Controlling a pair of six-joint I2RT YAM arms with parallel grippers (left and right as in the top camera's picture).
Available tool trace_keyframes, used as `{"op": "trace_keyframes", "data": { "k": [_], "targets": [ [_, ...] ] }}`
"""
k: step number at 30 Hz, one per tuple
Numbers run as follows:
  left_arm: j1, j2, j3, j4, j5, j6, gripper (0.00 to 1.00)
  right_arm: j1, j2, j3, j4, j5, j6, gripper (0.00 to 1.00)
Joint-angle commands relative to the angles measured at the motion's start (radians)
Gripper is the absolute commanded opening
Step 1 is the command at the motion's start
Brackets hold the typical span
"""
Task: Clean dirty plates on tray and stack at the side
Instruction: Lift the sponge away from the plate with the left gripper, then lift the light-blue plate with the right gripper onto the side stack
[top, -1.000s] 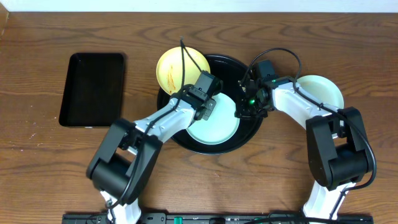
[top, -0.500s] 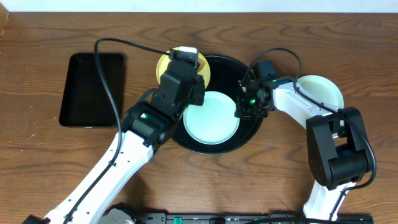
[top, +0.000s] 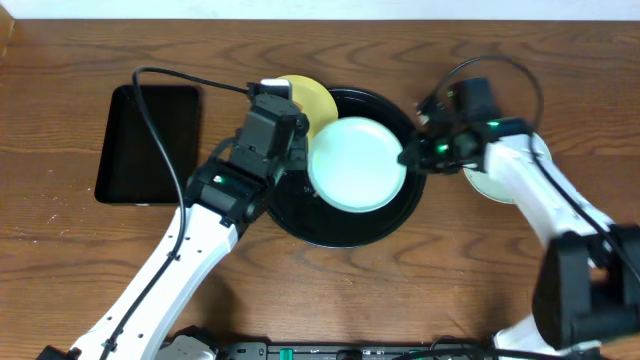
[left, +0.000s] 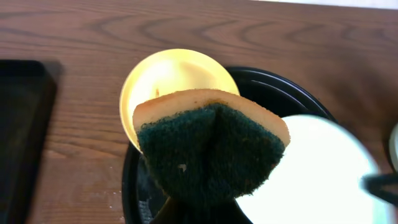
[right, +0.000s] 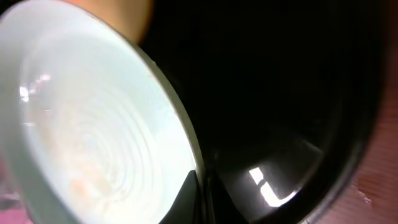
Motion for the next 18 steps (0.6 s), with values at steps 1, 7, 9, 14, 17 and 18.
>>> {"op": "trace_keyframes", "data": {
  "k": [1, 7, 9, 14, 17, 18],
  "targets": [
    [0.034, 0.001, 0.009, 0.001, -0.023, -0.01, 0.07, -0.041, -0.044, 0.009, -0.012, -0.092, -0.05, 0.01],
    [0.076, 0.001, 0.009, 0.002, 0.017, -0.011, 0.08, -0.082, -0.075, 0.009, -0.021, -0.032, -0.086, 0.01],
    [0.087, 0.001, 0.009, 0.001, 0.054, -0.011, 0.07, -0.081, -0.086, 0.009, -0.019, 0.026, -0.088, 0.01],
    [0.093, 0.003, 0.009, 0.001, 0.079, -0.021, 0.07, -0.071, -0.11, 0.009, 0.016, 0.124, -0.099, 0.01],
    [0.093, 0.004, 0.009, 0.0, 0.079, -0.044, 0.07, -0.069, -0.127, 0.009, 0.032, 0.207, -0.051, 0.01],
    [0.093, 0.004, 0.009, 0.0, 0.079, -0.048, 0.07, -0.07, -0.136, 0.009, 0.036, 0.241, -0.044, 0.01]
  ]
}}
